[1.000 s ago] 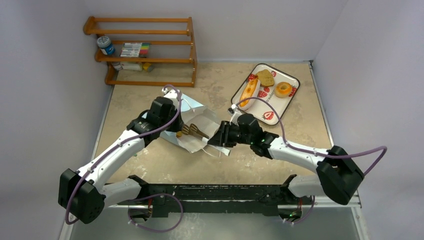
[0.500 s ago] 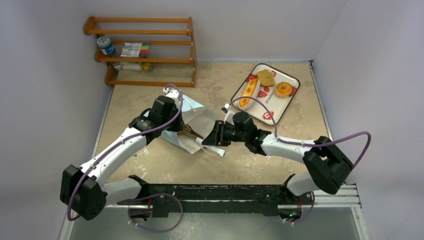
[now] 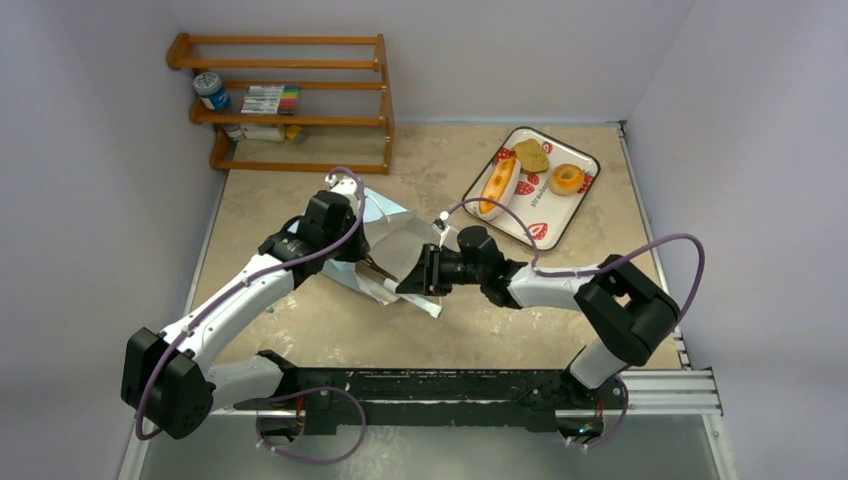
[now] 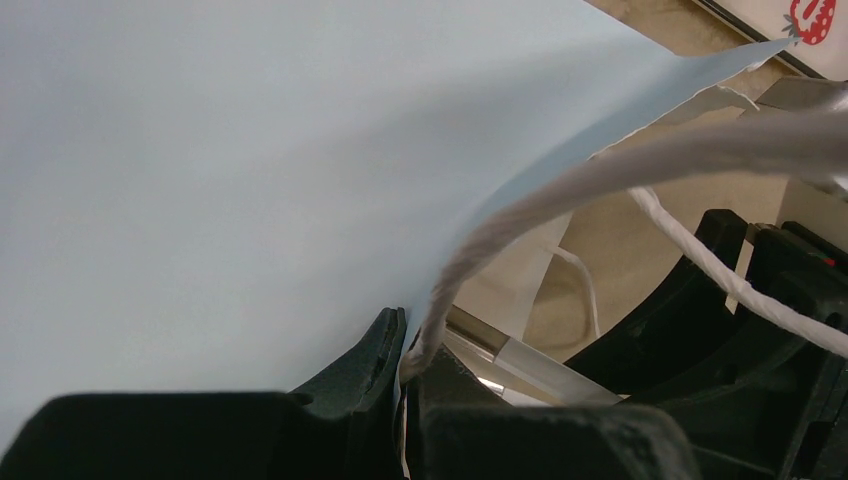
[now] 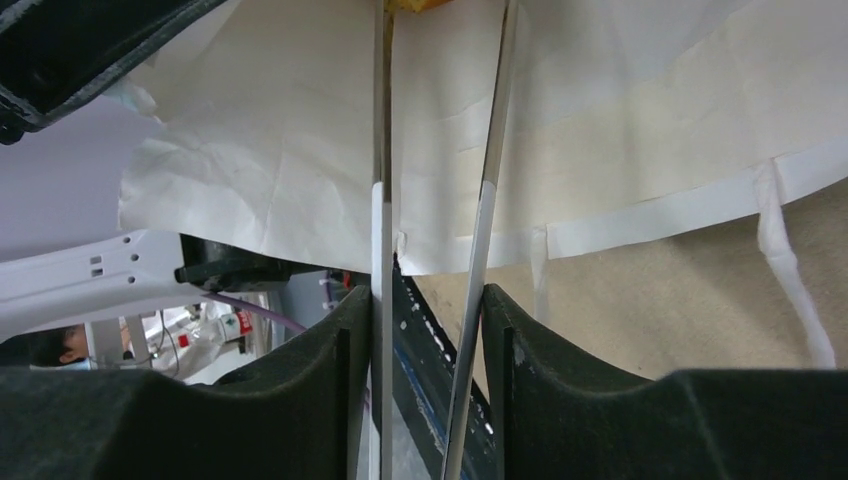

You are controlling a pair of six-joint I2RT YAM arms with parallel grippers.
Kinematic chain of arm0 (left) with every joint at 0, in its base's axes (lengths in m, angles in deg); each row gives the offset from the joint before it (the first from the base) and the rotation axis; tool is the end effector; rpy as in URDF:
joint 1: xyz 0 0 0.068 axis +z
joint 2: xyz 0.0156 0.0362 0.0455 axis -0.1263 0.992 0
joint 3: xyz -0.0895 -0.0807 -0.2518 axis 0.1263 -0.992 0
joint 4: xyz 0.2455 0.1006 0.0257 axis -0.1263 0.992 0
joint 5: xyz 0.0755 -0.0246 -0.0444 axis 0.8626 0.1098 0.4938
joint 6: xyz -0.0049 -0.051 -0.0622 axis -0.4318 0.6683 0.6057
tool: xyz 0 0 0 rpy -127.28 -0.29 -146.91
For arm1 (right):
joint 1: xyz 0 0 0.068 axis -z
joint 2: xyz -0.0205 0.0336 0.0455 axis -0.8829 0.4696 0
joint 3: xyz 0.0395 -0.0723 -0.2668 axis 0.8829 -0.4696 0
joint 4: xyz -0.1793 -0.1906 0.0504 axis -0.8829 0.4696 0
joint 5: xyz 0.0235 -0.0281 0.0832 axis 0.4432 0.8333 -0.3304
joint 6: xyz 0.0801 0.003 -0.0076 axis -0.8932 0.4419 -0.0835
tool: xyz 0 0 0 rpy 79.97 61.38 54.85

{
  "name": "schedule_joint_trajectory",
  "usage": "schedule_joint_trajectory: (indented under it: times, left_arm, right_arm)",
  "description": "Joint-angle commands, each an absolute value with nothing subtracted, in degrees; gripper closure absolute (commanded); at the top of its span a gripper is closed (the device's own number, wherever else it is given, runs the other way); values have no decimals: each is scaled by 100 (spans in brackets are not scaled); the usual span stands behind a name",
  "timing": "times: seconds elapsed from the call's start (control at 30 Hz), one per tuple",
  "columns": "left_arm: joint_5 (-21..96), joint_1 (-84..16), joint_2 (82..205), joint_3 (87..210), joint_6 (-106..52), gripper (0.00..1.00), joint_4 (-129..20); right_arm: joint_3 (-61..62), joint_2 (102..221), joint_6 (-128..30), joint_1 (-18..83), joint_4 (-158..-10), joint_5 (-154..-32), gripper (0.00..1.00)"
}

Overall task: Take the fake bread out of the paper bag
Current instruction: Take out the fake bread from the paper bag.

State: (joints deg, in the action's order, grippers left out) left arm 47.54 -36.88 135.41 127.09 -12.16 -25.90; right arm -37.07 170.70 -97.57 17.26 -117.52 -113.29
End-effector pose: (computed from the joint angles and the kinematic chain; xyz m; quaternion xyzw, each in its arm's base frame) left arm 0.2413 -0.1348 0.2530 0.0186 0.9162 -0.1765 0.3593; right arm 0.2247 0.2690 0.1766 -0.0686 0.8016 0.5569 0.2065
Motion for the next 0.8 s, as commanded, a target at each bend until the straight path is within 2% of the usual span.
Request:
schedule_joint_trajectory:
  times: [0.0, 0.1, 0.27, 0.77]
  left_arm:
    - [4622, -3661, 13511, 12859, -1000, 100, -2979]
    - [4611, -3661, 13496, 12812, -973, 100, -3048]
    - [4619, -3661, 13475, 12772, -964, 100, -3137]
    - [5310, -3663, 13705, 12770, -918, 100, -3411]
  right_arm:
    - [-3461, 17165, -9987, 1690, -12480, -11439, 58]
    - [-3403, 17249, -10039, 1691, -12498, -11387, 68]
    - [-3357, 17080, -9876, 1691, -12102, -11219, 99]
    - [-3624, 15860, -9624, 1700, -10885, -10479, 100]
